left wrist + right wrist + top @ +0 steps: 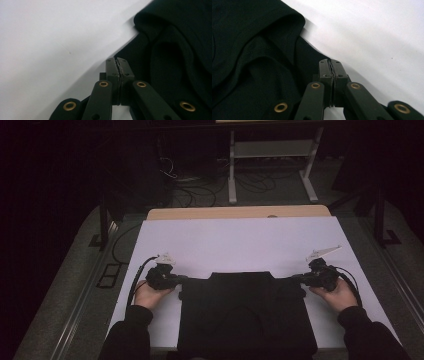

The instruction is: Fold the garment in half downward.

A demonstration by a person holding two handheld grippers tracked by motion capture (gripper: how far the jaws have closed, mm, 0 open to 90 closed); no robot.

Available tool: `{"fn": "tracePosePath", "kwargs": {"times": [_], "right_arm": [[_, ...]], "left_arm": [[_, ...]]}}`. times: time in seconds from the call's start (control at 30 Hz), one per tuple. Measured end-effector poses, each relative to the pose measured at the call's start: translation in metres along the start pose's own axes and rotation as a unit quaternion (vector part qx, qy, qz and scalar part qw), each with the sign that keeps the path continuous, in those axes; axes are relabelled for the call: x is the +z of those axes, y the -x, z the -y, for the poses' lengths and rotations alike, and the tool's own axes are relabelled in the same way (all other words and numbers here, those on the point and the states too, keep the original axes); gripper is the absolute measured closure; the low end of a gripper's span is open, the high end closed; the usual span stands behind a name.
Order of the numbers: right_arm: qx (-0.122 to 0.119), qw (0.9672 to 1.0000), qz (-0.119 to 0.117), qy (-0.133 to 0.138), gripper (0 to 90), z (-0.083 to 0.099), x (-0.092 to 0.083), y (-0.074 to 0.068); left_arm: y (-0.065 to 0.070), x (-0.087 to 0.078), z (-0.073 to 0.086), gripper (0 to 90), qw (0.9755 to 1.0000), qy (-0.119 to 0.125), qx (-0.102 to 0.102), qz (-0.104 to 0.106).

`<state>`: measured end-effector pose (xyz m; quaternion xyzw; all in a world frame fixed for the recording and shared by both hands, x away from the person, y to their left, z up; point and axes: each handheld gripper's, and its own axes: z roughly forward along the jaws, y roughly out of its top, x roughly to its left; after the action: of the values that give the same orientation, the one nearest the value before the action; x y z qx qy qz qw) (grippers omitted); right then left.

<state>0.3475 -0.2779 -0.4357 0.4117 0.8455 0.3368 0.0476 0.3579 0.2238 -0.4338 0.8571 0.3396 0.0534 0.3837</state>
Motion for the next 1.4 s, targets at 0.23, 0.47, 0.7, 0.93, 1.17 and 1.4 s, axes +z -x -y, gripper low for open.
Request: {"fn": "tracePosePath", "kwargs": {"times": [0.23, 0.47, 0.7, 0.93, 1.17, 1.4], "right_arm": [[0.001, 0.9999, 0.009, 0.009, 87.4, -0.002, -0.002, -0.001], [0.002, 0.9996, 0.022, 0.019, 87.3, -0.005, -0.003, -0.002], [0.007, 0.9996, 0.021, 0.015, 87.4, -0.008, 0.000, 0.002], [0.004, 0.9994, 0.023, 0.024, 87.4, -0.017, -0.001, 0.004], [0.002, 0.9992, 0.027, 0.030, 87.4, -0.023, 0.000, 0.006], [0.002, 0.9986, 0.027, 0.045, 87.4, -0.034, -0.002, 0.009]], "left_arm": [[0.000, -0.003, -0.001, 87.9, 0.9997, -0.007, 0.013, -0.018], [0.000, -0.003, -0.004, 87.9, 0.9990, -0.012, 0.020, -0.037], [-0.004, 0.001, -0.013, 88.1, 0.9984, -0.020, 0.028, -0.045], [-0.009, 0.006, -0.021, 88.1, 0.9979, -0.027, 0.035, -0.048], [-0.014, 0.005, -0.029, 88.0, 0.9978, -0.022, 0.032, -0.054], [-0.020, -0.001, -0.038, 88.0, 0.9975, -0.013, 0.033, -0.060]]}}
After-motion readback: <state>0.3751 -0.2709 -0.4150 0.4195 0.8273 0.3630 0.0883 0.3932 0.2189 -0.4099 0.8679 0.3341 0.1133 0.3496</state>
